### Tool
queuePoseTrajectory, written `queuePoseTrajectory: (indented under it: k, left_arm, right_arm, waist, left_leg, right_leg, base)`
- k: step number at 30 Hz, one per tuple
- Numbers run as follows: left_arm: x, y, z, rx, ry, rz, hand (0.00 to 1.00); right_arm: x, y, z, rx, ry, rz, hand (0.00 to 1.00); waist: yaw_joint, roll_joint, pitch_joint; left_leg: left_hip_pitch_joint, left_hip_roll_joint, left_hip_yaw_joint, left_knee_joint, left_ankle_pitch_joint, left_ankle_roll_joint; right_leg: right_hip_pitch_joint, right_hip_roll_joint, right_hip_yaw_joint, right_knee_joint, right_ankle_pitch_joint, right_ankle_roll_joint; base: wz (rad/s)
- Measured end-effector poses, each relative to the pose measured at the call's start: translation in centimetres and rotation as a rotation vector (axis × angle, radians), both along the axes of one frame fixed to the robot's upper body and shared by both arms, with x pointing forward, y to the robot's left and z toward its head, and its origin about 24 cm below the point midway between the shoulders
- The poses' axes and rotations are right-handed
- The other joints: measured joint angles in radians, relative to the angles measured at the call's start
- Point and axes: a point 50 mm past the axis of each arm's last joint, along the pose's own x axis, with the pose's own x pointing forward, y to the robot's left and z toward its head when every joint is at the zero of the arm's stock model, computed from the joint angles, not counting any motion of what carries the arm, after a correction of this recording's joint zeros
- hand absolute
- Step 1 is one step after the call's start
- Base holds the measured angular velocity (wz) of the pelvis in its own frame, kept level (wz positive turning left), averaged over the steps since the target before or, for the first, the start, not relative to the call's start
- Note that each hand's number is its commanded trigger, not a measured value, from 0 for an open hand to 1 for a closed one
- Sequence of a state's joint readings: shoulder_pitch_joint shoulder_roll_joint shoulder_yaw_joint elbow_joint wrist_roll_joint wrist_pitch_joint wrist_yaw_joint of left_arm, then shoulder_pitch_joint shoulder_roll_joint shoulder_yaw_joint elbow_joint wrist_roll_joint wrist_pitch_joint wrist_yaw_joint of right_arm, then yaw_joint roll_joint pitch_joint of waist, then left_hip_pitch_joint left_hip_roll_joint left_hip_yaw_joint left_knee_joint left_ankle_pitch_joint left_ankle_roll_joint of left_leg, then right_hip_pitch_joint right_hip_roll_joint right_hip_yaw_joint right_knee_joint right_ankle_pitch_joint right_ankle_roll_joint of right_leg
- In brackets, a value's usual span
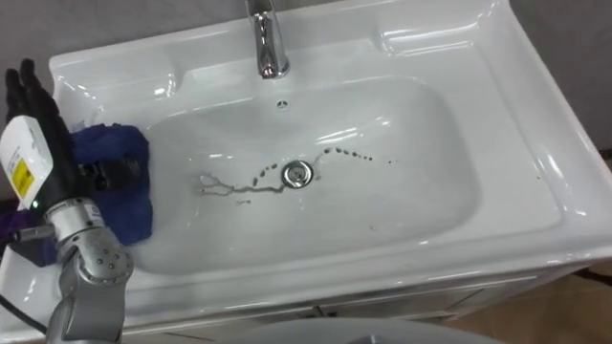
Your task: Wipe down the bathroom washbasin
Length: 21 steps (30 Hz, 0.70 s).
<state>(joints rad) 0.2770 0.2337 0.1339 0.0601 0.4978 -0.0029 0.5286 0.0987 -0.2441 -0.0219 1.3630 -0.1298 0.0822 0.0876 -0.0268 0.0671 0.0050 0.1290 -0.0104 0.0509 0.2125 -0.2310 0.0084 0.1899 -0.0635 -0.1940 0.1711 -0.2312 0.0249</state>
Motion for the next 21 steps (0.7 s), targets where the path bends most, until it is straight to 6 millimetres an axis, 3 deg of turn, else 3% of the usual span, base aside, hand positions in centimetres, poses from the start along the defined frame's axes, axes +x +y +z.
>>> queuePoseTrajectory:
  k: [5, 12, 21]
  left_arm:
    - [0.0, -0.1, -0.1, 0.039, 0.014, -0.012, 0.0]
    - [-0.2, -0.9, -1.4, 0.069, 0.083, -0.042, 0.0]
    - [-0.6, -1.6, -2.5, 0.066, 0.128, -0.075, 0.0]
  right_arm:
    - [-0.2, 0.0, 0.0, 0.001, 0.005, -0.001, 0.0]
    - [-1.0, 0.3, -0.1, 0.015, 0.027, -0.007, 0.0]
    - [-0.6, 0.3, -0.1, 0.027, 0.015, 0.0, 0.0]
  waist:
    - [0.002, -0.01, -0.0057]
    - [0.005, -0.013, -0.0047]
    - [0.005, -0.022, -0.0033]
  left_leg:
    - [0.004, 0.002, 0.003, 0.0, 0.0, 0.0]
    - [0.006, 0.007, 0.005, 0.0, 0.0, 0.0]
    - [0.019, 0.014, 0.029, -0.016, 0.001, -0.002]
  right_leg:
    - [0.003, 0.001, 0.002, 0.001, 0.003, -0.001]
    - [0.002, 0.007, 0.015, 0.001, 0.01, -0.002]
    - [0.0, 0.014, 0.031, -0.002, 0.013, -0.005]
  base:
    - [0.0]
    - [-0.03]
    - [-0.07]
